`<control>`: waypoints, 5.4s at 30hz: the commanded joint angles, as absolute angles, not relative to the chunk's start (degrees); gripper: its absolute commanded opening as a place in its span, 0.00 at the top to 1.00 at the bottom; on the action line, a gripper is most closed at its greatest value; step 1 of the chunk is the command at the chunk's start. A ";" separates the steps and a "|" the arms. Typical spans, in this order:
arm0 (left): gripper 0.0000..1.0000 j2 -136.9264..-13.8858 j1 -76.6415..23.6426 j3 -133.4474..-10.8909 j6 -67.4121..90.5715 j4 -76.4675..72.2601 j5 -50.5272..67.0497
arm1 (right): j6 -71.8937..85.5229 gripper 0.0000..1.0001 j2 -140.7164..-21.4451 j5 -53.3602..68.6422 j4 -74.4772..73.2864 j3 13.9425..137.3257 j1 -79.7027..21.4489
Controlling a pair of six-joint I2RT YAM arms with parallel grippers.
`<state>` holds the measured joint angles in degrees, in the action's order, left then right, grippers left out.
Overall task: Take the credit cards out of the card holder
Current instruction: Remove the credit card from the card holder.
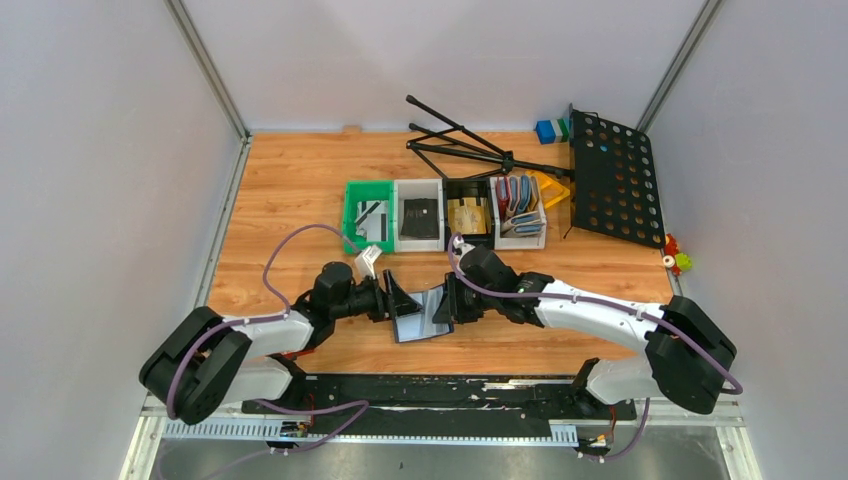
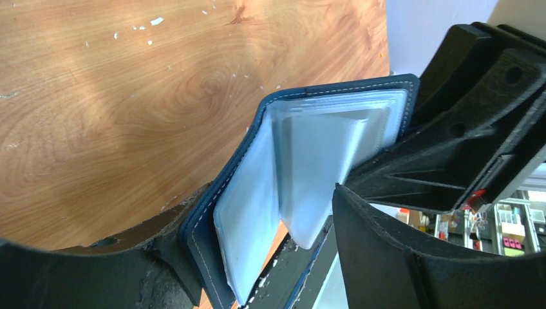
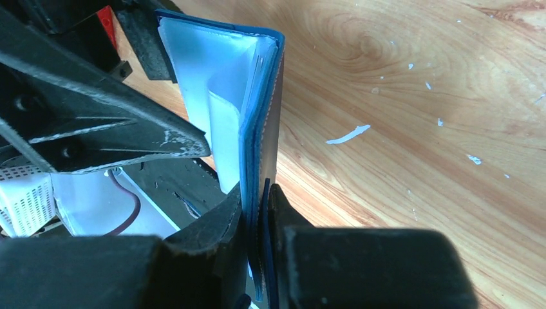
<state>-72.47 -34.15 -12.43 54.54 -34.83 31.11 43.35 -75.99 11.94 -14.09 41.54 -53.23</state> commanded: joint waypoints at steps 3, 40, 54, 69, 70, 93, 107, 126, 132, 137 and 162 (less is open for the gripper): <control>0.26 -64.03 -34.59 -12.25 51.08 -26.01 25.84 | 43.18 1.00 -76.05 11.42 -12.70 42.99 -53.52; 0.50 -58.21 -34.77 -14.15 44.71 -8.65 19.62 | 45.33 0.95 -72.35 14.17 -8.97 36.59 -49.68; 0.15 -46.61 -31.11 -7.71 48.05 -14.10 28.27 | 49.39 0.97 -68.49 22.95 2.50 31.47 -46.33; 0.23 -54.96 -30.23 -5.28 57.51 -31.97 36.12 | 56.36 1.00 -65.63 33.03 15.81 26.48 -43.08; 0.24 -54.97 -30.16 -5.34 57.89 -32.59 36.34 | 56.41 1.00 -65.53 33.17 15.82 26.38 -43.03; 1.00 -42.65 -30.06 -4.70 65.84 -33.61 37.53 | 54.45 0.58 -58.32 31.88 12.36 22.49 -40.26; 1.00 -42.03 -30.06 -6.14 66.69 -32.46 38.61 | 51.27 0.61 -55.67 30.37 5.30 23.14 -37.61; 1.00 -42.75 -30.06 -7.78 64.87 -28.67 38.23 | 48.81 0.81 -53.02 32.06 4.65 23.13 -37.04; 1.00 -42.99 -30.06 -8.50 63.65 -26.93 37.79 | 48.02 0.87 -52.62 34.69 6.69 23.35 -37.09; 1.00 -44.02 -30.06 -8.74 65.05 -30.06 39.16 | 45.75 0.83 -55.97 33.16 1.78 26.09 -37.41; 1.00 -49.39 -31.37 -10.29 62.71 -31.76 39.11 | 46.07 0.59 -63.99 29.26 2.03 31.53 -43.56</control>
<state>-49.54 -30.96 -7.33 63.86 -27.24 38.33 46.19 -63.55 30.85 -0.19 29.32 -42.76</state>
